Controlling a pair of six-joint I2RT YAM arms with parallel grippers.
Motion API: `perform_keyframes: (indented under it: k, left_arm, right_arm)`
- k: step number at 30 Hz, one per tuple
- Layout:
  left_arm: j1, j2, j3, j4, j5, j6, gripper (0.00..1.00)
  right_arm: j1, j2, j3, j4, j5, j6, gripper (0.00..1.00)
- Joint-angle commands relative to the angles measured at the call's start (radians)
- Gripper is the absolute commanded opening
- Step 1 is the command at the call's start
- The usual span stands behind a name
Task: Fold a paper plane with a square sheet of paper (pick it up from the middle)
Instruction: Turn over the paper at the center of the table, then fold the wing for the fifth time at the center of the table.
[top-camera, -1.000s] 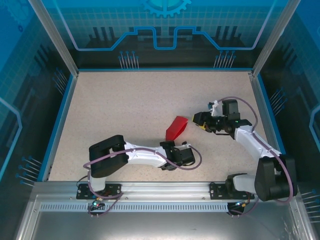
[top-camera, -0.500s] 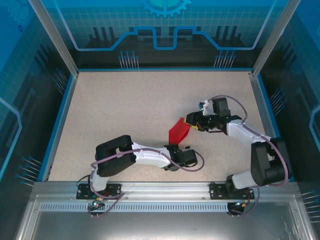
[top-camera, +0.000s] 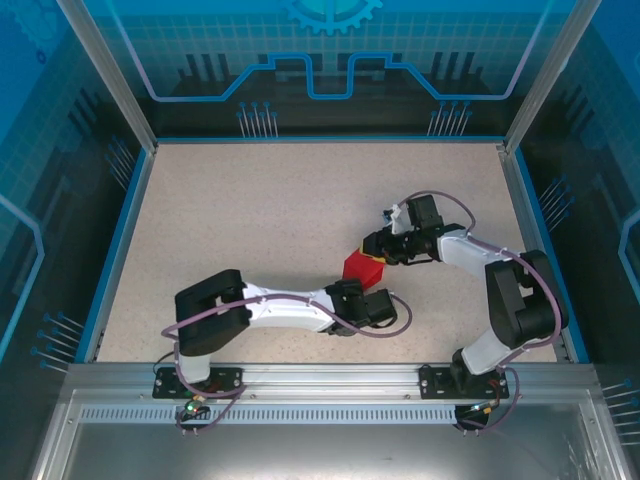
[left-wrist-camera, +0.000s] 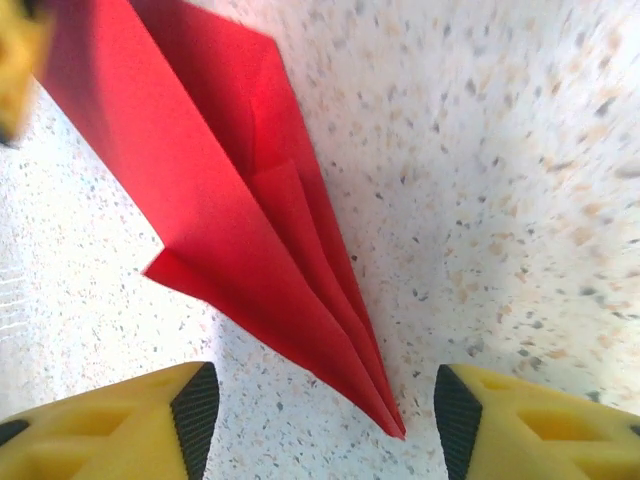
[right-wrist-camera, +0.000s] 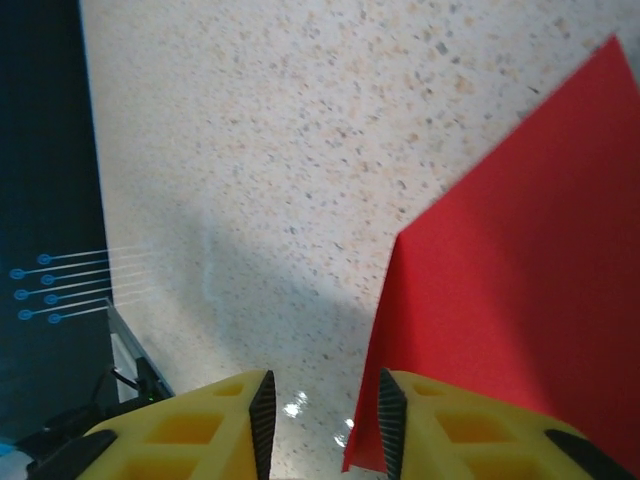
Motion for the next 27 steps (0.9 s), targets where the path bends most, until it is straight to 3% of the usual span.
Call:
perform_keyframes:
  k: [1, 6, 14, 19, 27]
  left_arm:
    - [0.006, -0.074, 0.027, -0.053, 0.128, -0.058, 0.66]
    - [0.061, -0.164, 0.073, -0.123, 0.287, -0.164, 0.68]
    - [0.280, -0.296, 0.030, -0.087, 0.536, -0.443, 0.64]
    - [0.379, -0.278, -0.058, 0.006, 0.624, -0.596, 0.55]
    - [0.380, -0.187, -0.122, 0.145, 0.741, -0.681, 0.30]
  right_arm:
    - [0.019, 0.018, 0.011, -0.064, 0.048, -0.051, 0.33]
    - [0.026, 0.020, -0.005, -0.097, 0.094, -0.077, 0.30]
    - [0.034, 0.040, -0.027, -0.112, 0.133, -0.102, 0.25]
    - [0.040, 0.059, -0.042, -0.107, 0.151, -0.108, 0.20]
    - [0.045, 0.063, -0.064, -0.108, 0.175, -0.123, 0.15]
